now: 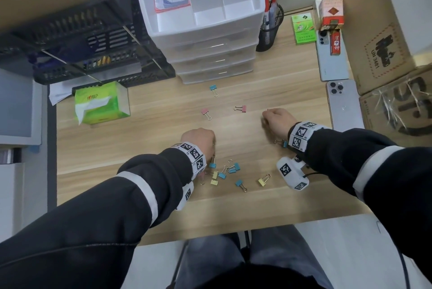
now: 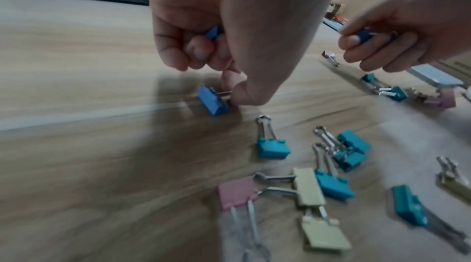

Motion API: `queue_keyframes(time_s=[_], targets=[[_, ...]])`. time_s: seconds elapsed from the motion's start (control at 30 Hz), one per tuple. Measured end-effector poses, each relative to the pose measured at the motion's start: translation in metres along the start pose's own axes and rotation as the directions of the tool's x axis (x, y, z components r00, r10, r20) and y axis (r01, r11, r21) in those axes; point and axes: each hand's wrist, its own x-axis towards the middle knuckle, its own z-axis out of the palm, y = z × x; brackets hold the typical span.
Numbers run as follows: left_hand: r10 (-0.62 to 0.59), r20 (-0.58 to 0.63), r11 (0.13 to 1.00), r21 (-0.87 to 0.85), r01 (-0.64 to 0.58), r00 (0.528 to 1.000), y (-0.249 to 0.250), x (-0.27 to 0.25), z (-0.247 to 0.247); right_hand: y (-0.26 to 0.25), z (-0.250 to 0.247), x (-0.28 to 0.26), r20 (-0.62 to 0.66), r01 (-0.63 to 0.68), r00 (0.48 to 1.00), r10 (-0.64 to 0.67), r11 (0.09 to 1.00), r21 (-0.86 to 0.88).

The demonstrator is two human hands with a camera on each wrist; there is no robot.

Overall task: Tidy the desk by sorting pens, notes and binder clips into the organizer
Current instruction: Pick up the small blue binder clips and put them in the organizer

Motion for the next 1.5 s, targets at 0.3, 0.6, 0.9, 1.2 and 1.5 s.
queue_keyframes(time_s=[0.3, 0.6, 0.9, 1.2, 1.5], targets=[[-0.092, -0.091, 0.989, -0.121, 0.081, 0.992, -0.009, -0.009, -0.003, 0.006, 0.004, 0.000, -0.006, -0.021, 1.000, 0.021, 1.000, -0.007], [-0.077, -0.021, 0.994, -0.083, 0.075, 0.997, -0.019, -0.014, -0.003, 0.003, 0.003, -0.003, -0.008, -0.027, 1.000, 0.027, 0.998, -0.058], [-0.051, -0.005, 0.977, -0.208, 0.049, 0.999, -0.011, -0.016, -0.015, -0.002, 0.003, -0.011, 0.044, -0.107, 0.994, 0.104, 0.991, 0.077], [0.224, -0.211, 0.836, -0.459, -0.299, 0.951, 0.036, -0.023, -0.084, -0.029, 0.002, -0.030, 0.503, -0.597, 0.789, 0.354, 0.636, 0.488], [0.312, -0.245, 0.833, -0.395, -0.388, 0.918, 0.046, -0.042, -0.128, -0.067, 0.008, -0.059, 0.582, -0.531, 0.812, 0.047, 0.475, 0.702]])
